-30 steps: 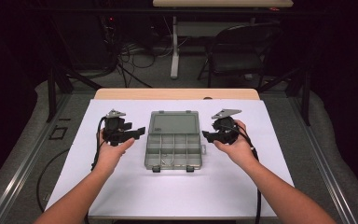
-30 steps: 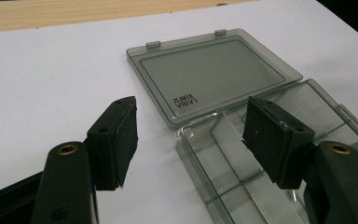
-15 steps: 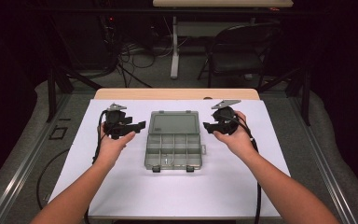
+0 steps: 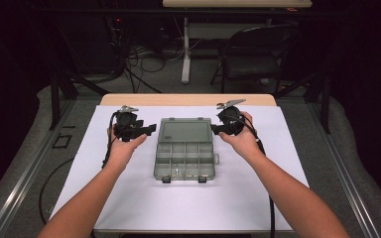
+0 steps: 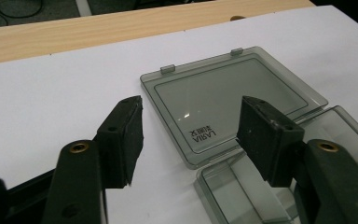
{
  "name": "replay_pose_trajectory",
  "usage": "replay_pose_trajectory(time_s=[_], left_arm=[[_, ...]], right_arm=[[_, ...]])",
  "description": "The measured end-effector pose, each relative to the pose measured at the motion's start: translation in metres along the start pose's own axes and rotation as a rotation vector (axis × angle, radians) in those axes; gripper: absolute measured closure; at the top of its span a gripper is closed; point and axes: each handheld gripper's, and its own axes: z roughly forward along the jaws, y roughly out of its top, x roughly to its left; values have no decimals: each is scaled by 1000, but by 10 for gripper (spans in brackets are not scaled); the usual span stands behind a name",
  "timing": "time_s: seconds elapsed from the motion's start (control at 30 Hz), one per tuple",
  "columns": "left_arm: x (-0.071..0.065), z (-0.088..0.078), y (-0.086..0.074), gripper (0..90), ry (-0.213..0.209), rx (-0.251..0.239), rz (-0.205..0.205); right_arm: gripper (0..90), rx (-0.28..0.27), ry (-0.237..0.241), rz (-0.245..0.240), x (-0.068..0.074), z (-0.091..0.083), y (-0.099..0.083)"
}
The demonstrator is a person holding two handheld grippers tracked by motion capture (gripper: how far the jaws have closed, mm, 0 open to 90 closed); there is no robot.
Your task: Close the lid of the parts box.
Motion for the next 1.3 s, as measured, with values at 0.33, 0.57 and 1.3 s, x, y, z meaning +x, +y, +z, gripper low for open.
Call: replay_pose_trajectory(time_s=[0.33,0.57,1.3], left_arm=[[10,14,0,410,23,23,-28],[9,18,-3,448,-20,18,-58],[2,19,-21,607,-27,71,-75]], right_arm=[[482,13,6,30,-2,25,11],[481,39,-8,51,-6,46,6],[507,79,5,89,-9,63,-2]])
